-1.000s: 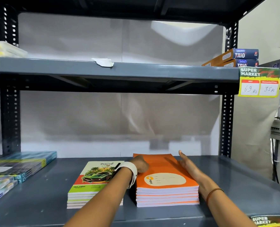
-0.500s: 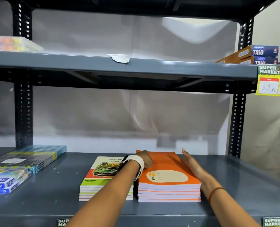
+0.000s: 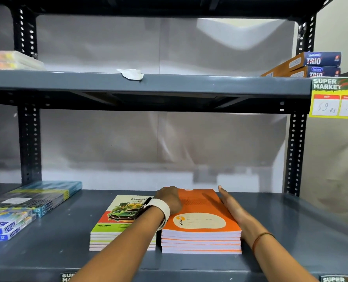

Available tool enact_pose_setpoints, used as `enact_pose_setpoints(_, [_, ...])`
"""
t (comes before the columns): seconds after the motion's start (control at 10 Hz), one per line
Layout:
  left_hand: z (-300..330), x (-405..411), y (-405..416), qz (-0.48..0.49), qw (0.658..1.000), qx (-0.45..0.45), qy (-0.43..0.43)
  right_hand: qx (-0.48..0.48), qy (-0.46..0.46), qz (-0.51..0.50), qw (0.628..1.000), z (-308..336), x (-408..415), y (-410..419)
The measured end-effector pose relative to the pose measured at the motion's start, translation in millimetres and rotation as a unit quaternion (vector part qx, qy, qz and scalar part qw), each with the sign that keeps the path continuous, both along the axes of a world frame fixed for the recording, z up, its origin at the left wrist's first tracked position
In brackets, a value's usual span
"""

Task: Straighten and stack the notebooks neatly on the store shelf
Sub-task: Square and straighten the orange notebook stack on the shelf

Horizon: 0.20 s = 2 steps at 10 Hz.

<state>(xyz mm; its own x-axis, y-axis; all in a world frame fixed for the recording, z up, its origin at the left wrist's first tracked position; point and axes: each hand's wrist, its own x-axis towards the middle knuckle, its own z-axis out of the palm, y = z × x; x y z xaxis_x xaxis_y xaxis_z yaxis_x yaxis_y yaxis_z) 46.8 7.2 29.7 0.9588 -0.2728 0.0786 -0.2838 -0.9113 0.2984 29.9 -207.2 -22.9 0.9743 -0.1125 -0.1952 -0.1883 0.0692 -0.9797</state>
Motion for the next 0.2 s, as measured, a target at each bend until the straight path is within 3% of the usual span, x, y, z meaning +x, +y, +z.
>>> enact_pose_setpoints(0.1, [-0.7,-5.3,12.8,0.002,0.996,-0.048,-0.070,-0.021,0.019,0.001,1.000,8.1,2.2,0.7])
enact_pose_setpoints(0.2, [-0.7,-12.0,22.3,0.015,0.985,-0.036,-0.171,-0.133,-0.028,-0.030,0.990,15.7,0.1,7.0])
